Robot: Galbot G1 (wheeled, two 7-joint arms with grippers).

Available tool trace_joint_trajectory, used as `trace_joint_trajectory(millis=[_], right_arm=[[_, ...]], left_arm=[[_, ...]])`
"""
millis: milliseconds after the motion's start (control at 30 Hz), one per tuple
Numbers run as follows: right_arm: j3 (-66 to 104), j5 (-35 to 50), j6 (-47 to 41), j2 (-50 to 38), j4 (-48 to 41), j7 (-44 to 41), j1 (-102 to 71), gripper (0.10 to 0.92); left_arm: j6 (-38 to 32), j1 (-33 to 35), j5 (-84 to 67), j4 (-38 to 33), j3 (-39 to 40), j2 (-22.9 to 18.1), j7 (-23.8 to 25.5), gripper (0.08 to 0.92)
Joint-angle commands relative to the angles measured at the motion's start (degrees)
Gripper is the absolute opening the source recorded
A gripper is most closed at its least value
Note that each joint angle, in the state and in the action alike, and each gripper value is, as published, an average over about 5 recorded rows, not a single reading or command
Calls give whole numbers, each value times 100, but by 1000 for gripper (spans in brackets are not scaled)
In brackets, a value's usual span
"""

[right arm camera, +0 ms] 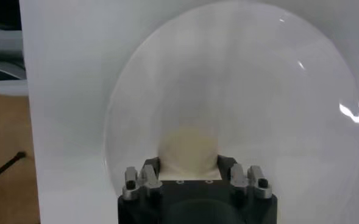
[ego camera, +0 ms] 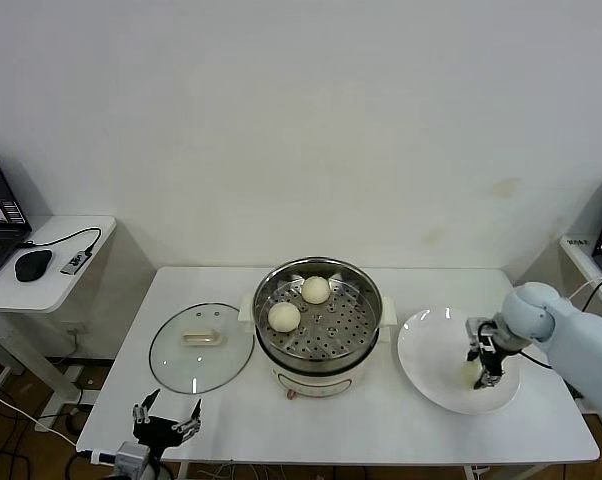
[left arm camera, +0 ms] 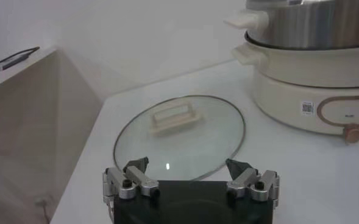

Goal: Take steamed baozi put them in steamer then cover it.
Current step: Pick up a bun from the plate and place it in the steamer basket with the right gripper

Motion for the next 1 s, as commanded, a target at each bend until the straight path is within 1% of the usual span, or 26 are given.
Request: trace_joint_trajectory(millis=[33,267,400,500,600,667,800,900,1000], right_arm=[[-1124,753,13,-56,177,-381,1952,585],[-2222,1654,104,624,43,-780,3864,585],[-2660,2160,421,1168,-182,-882,4559,585],[-2878,2647,1226,1559,-470,-916,4785,585],[-3057,2996,2291,1921,-757,-929,4860,585],[-3115,3016,2728,2101,-798,-927,4837,585],[-3088,2931,3245,2393,-684,-884,4650,585],[-3099,2830,3805,2653,-664,-790,4503,586],[-3172,2569,4246,2911,-644,-721,4439,589]], left_arm=[[-1,-24,13,-1,-2,10,-12,823],[-32,-85,48,-26,-88,-2,-95,823],[-50,-139,77,-65,-181,10,-131,823],[-68,-151,71,-94,-240,5,-153,823],[-88,-146,69,-122,-271,-14,-171,823],[-99,-138,72,-142,-282,-27,-183,823],[-116,-114,76,-192,-286,-39,-198,823],[-129,-107,80,-212,-284,-50,-205,823],[-131,-92,78,-236,-287,-69,-205,823]])
